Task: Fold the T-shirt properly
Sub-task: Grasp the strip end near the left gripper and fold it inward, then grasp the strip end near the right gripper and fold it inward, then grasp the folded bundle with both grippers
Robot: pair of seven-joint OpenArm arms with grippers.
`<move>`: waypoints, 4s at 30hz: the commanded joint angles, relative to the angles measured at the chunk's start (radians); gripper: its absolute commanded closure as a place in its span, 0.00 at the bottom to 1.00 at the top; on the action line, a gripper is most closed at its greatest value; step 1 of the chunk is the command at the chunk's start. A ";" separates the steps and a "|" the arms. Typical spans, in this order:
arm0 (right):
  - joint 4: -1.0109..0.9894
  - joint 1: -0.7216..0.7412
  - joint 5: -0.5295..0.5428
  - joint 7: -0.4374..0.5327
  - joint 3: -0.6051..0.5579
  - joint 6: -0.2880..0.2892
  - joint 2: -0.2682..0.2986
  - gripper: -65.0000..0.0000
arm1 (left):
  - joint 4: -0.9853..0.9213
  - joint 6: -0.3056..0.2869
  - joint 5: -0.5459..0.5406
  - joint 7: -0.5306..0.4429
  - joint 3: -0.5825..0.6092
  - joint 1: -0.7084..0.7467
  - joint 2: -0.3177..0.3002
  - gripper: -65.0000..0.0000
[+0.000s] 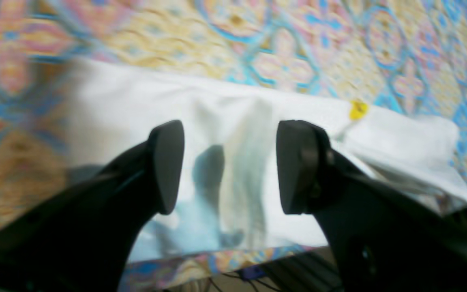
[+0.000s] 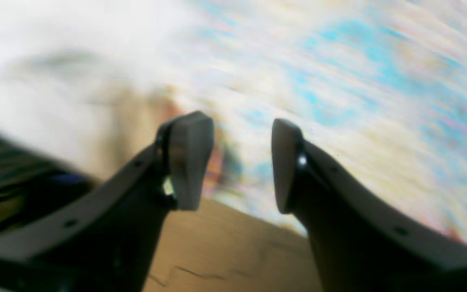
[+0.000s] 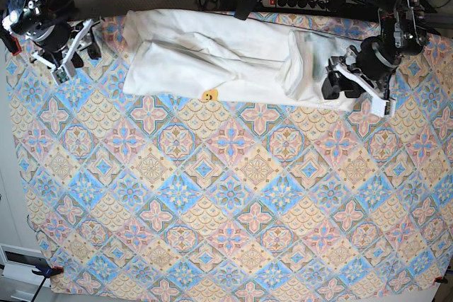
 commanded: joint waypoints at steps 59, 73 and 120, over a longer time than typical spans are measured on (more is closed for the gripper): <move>-0.519 0.215 0.295 -0.034 -0.290 -0.007 -0.054 0.86 | -0.073 -0.009 -0.015 -0.043 -0.058 -0.010 -0.082 0.50; -0.570 0.384 0.292 -0.064 -0.067 -0.007 0.124 1.00 | -0.073 -0.009 -0.014 -0.070 -0.058 -0.006 -0.085 0.50; -0.014 0.381 0.191 -0.134 -0.693 -0.007 0.116 0.94 | -0.754 -0.004 0.324 -0.451 0.468 -0.273 0.225 0.96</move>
